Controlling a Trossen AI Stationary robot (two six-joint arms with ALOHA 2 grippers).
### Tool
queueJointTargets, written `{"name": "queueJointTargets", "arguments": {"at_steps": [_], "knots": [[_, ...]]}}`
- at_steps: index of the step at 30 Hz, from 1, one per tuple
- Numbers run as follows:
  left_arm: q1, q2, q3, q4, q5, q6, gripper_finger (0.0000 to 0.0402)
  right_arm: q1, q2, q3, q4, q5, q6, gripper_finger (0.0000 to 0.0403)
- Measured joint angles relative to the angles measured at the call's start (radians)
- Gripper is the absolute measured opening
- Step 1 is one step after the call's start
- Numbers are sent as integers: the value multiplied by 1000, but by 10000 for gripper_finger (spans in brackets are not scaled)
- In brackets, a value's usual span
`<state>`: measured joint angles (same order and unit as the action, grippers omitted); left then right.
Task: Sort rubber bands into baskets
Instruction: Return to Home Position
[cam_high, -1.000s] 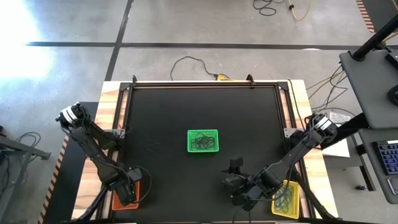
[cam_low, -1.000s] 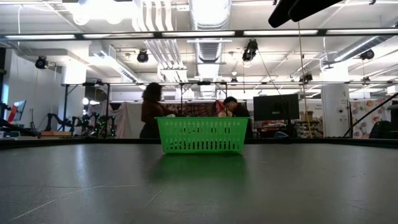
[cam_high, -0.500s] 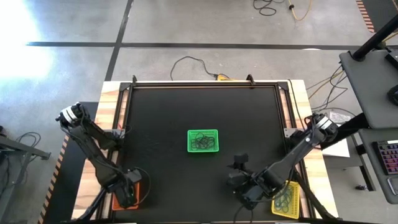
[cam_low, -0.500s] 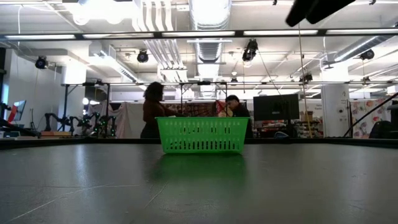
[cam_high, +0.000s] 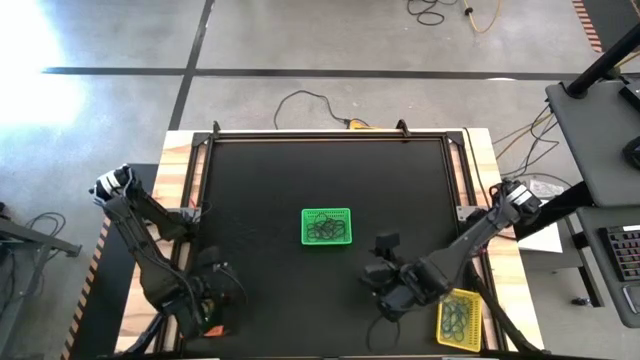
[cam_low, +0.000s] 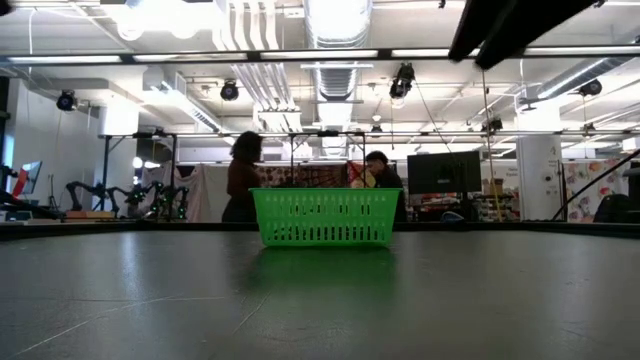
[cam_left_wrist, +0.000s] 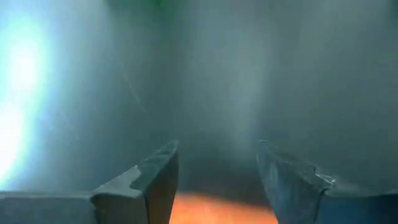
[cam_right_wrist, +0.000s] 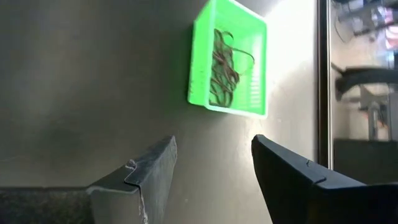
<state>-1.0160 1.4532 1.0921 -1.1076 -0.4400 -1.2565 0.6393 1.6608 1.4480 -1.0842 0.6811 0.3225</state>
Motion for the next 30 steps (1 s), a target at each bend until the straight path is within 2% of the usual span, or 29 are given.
{"name": "queueJointTargets", "arguments": {"at_steps": [1,3,6,8,10,13,18,23,26,30], "knots": [[12,0,7,-1,-99,47,196,-16,0,-10,4,0,-1,206],[61,-1,5,-2,-200,129,190,-53,0,-38,46,1,-24,206],[162,-3,-50,27,-280,231,171,-119,-5,-109,214,1,-178,206],[244,-3,-106,109,-307,313,155,-176,-19,-175,385,-6,-308,206],[335,-14,-173,198,-340,417,138,-247,-38,-243,574,-61,-410,206],[482,-55,-279,363,-381,613,112,-360,-91,-341,746,-219,-475,206],[740,-224,-429,643,-312,882,74,-495,-316,-521,926,-386,-457,206],[921,-436,-578,958,-296,1095,48,-584,-590,-750,1185,-403,-489,206],[982,-550,-667,1106,-210,1167,40,-622,-737,-877,1315,-404,-501,206],[987,-691,-761,1229,-113,1198,38,-637,-928,-984,1321,-402,-500,206]]}}
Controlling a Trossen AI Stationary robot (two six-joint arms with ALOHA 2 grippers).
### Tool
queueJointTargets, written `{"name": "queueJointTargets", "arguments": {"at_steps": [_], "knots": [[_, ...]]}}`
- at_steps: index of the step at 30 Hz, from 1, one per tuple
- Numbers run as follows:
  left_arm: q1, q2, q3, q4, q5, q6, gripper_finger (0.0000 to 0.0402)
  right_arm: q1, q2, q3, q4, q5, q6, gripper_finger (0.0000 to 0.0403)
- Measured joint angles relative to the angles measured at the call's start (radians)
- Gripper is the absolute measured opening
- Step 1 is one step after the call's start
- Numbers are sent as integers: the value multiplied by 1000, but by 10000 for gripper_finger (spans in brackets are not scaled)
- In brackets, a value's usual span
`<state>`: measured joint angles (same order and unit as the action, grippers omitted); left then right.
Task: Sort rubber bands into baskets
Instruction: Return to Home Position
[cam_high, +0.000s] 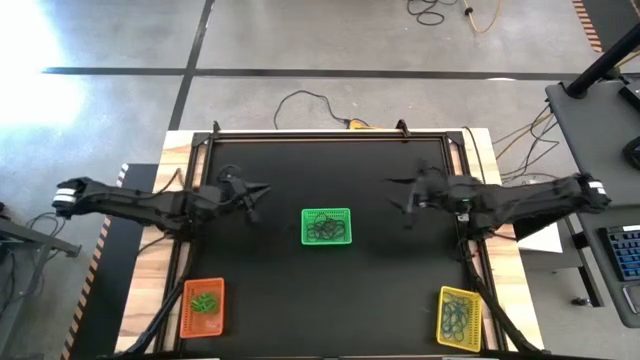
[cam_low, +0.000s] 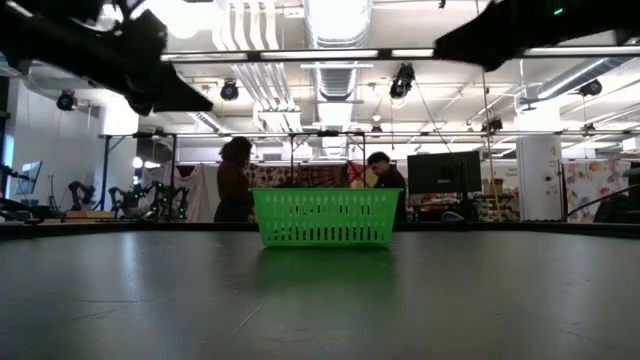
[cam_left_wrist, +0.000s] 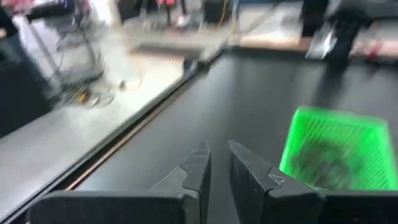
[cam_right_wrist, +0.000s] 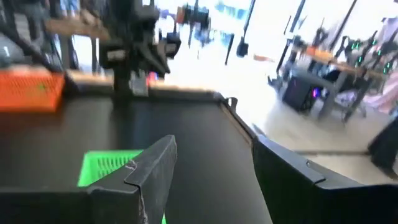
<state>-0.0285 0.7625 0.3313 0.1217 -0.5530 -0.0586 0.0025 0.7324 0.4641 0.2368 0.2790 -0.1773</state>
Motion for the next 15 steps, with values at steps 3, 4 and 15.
{"name": "queueJointTargets", "arguments": {"at_steps": [3,4,15], "knots": [[-16,-106,-52,51,18,0,38,6,-150,-48,4,-15,34,206],[-25,-138,-63,70,17,1,38,9,-196,-66,5,-25,46,206],[-178,-454,-187,143,32,81,38,59,-610,-245,-194,1,115,205]]}}
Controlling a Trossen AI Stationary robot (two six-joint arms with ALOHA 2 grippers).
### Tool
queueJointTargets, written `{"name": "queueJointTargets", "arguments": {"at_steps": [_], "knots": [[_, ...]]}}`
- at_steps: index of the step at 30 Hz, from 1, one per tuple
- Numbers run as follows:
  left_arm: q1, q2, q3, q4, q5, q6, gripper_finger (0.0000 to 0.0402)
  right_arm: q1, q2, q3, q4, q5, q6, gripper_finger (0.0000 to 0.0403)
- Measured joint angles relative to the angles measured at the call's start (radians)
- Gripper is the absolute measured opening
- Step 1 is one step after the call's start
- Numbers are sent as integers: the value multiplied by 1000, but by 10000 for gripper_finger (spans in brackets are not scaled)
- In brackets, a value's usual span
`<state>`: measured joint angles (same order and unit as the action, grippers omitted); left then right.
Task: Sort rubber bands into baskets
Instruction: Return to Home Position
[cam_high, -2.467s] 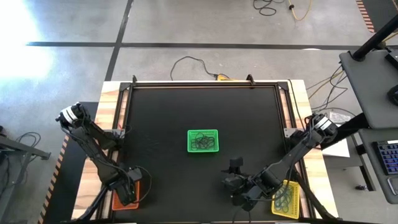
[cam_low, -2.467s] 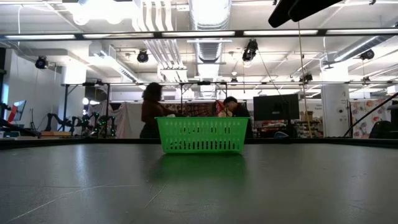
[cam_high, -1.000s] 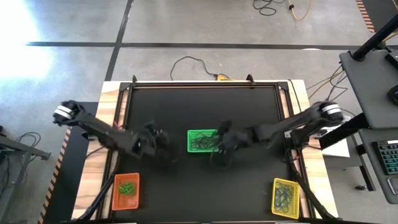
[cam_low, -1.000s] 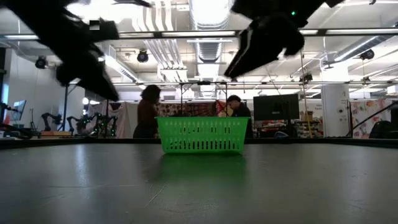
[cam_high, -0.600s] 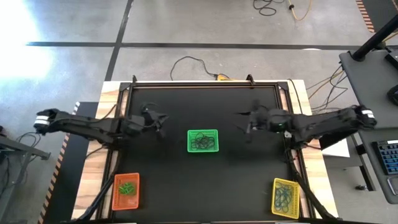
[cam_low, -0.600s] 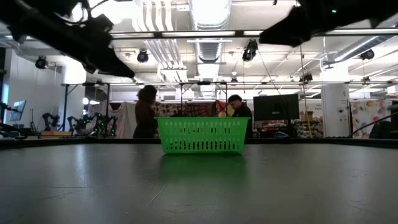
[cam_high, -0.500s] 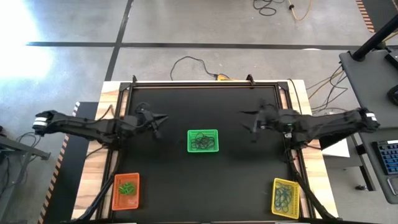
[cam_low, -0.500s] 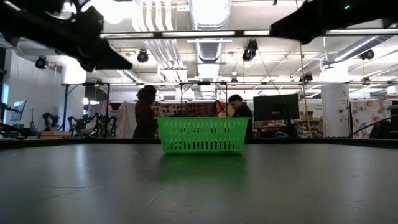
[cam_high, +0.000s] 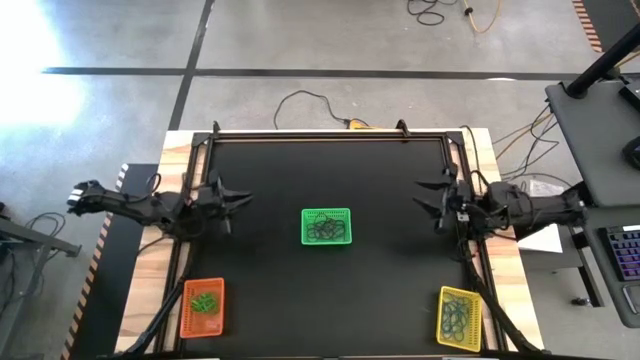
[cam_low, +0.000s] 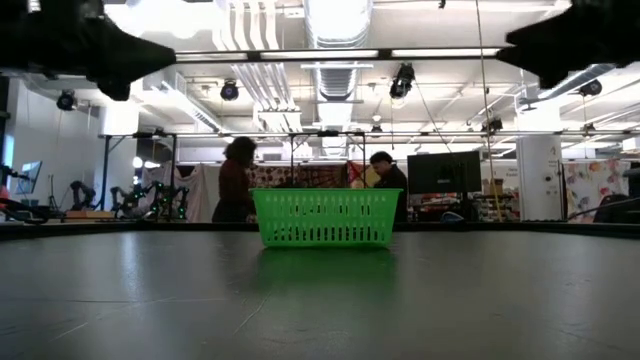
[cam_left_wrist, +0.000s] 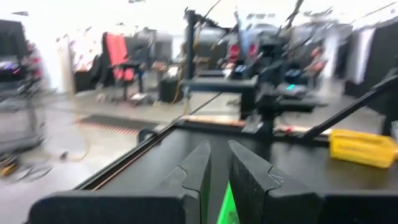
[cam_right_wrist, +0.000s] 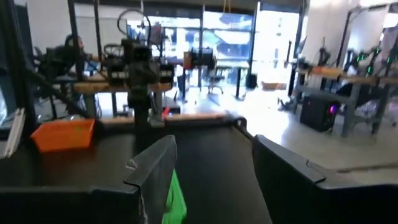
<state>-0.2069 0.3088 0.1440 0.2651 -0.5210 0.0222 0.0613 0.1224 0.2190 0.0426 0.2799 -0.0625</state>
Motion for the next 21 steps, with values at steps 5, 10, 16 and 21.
{"name": "queueJointTargets", "arguments": {"at_steps": [5,10,16,21], "knots": [[-41,-162,-103,51,7,37,38,5,-122,51,-226,-13,50,181],[-31,-305,-130,-75,35,35,38,4,-70,-12,-155,-189,70,100],[10,-295,-134,-67,123,25,38,1,-70,-165,68,-207,45,15],[46,-309,-113,-106,248,9,38,2,-80,-206,69,-257,44,10]]}}
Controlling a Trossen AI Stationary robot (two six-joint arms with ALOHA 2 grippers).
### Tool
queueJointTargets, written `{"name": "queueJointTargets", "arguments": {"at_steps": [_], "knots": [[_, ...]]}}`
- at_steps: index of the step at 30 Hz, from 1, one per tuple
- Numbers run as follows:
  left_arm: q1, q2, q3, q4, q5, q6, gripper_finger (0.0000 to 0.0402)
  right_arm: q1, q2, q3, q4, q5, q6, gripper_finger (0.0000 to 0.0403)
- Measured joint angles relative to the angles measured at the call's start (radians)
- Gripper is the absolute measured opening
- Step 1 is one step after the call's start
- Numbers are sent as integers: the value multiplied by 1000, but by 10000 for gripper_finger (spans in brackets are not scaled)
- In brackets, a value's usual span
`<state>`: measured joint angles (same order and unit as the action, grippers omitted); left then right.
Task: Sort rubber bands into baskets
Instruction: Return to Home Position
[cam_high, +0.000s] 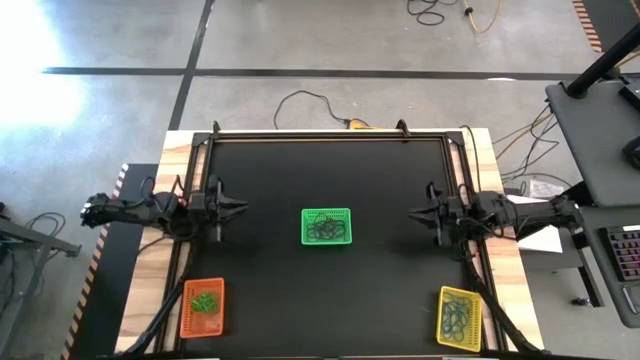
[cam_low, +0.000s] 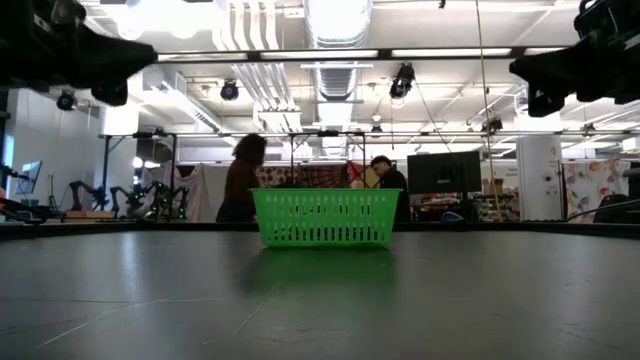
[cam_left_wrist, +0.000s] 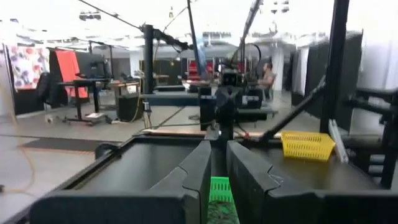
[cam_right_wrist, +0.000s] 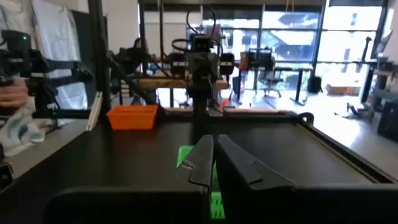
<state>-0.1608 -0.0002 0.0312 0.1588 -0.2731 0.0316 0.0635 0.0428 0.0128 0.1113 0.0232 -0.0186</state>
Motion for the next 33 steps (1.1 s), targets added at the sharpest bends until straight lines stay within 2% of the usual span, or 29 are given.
{"name": "queueJointTargets", "arguments": {"at_steps": [5,9,12,19,28,33], "knots": [[1,-1,77,-78,-5,51,38,0,-9,0,-13,-1,-24,9],[1,0,41,-78,22,18,38,0,7,0,-51,1,14,9],[2,-1,-22,15,22,21,38,0,20,-1,-52,-6,34,9],[8,0,-21,20,32,8,38,0,19,-1,-2,31,26,9],[8,12,-21,-80,60,-67,38,0,19,-2,-2,56,8,9],[8,44,-21,-96,127,-102,38,0,19,-2,-2,56,19,9]]}}
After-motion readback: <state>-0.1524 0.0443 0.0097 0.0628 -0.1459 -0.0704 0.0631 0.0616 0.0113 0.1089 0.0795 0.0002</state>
